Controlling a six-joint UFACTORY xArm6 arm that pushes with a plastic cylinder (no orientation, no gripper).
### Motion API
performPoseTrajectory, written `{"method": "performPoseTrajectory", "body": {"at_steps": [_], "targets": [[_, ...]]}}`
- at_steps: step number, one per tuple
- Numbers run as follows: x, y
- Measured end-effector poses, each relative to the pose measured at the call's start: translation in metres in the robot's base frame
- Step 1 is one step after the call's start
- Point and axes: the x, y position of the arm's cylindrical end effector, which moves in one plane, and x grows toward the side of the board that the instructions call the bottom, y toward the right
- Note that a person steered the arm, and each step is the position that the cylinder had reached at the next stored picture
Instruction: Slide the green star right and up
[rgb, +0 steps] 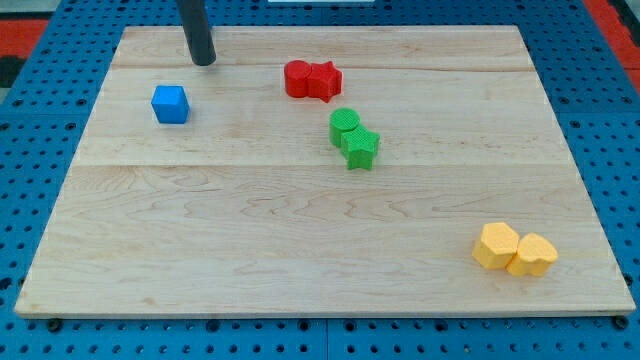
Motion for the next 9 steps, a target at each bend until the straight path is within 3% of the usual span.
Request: {"method": "performPoseTrajectory", "body": {"at_steps": [4, 6, 9], "targets": [[0.072, 0.110], [0.185, 0.152], [0.175, 0.232]]}}
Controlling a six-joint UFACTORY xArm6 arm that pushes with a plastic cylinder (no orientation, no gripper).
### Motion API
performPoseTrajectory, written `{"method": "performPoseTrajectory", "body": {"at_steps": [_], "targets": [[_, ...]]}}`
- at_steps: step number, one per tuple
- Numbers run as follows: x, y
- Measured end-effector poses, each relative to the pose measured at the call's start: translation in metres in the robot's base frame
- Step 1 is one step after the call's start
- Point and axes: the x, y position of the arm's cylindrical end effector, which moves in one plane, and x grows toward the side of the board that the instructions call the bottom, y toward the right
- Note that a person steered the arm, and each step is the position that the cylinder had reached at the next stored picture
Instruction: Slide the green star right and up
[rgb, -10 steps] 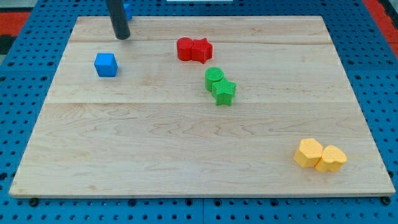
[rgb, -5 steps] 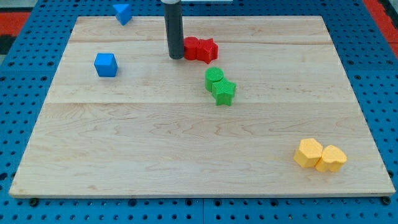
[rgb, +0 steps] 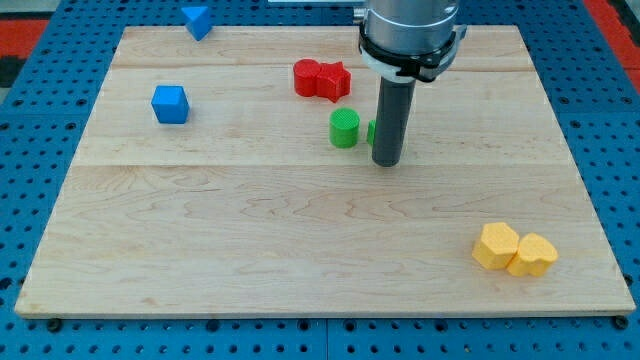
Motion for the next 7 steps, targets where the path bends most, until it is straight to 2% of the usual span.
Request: {"method": "performPoseTrajectory", "body": {"at_steps": [3, 5, 7], "targets": [[0.018, 0.000], [0.004, 0.004], [-0.010, 0.046]]}}
